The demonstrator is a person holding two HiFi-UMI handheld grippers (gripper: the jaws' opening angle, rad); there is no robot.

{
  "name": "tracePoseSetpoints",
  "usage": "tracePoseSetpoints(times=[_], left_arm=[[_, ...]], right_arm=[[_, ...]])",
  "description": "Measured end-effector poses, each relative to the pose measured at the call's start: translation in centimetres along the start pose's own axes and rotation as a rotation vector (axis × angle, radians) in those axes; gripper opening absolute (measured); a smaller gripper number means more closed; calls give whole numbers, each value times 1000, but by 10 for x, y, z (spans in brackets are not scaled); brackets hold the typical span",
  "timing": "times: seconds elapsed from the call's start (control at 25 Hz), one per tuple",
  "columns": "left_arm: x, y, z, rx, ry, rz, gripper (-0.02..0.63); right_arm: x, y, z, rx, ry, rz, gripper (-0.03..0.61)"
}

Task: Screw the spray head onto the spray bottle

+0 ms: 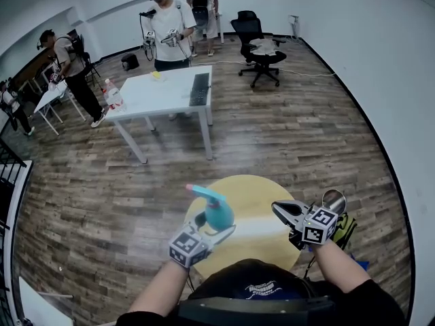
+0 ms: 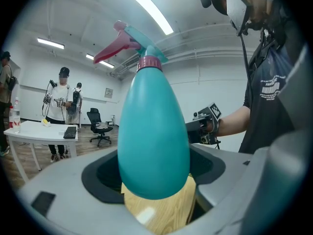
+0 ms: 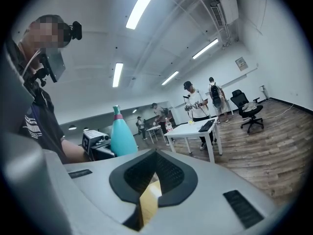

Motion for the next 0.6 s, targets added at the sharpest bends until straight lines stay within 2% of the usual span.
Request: tracePoseSetpoints(times=[0.6], left_arm=[[-11, -10, 2, -21, 15, 31, 413]], right_arm=[[4, -3, 3, 32, 20, -9, 18]])
Point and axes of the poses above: the fingertips, and each gripper's own axes: x backward along the fingers, y to its left, z out of its underside, the point moved 9 cm from there along x, backward along the fingers, and after that the axes turned 4 degrees about y, right-handed, at the moved point
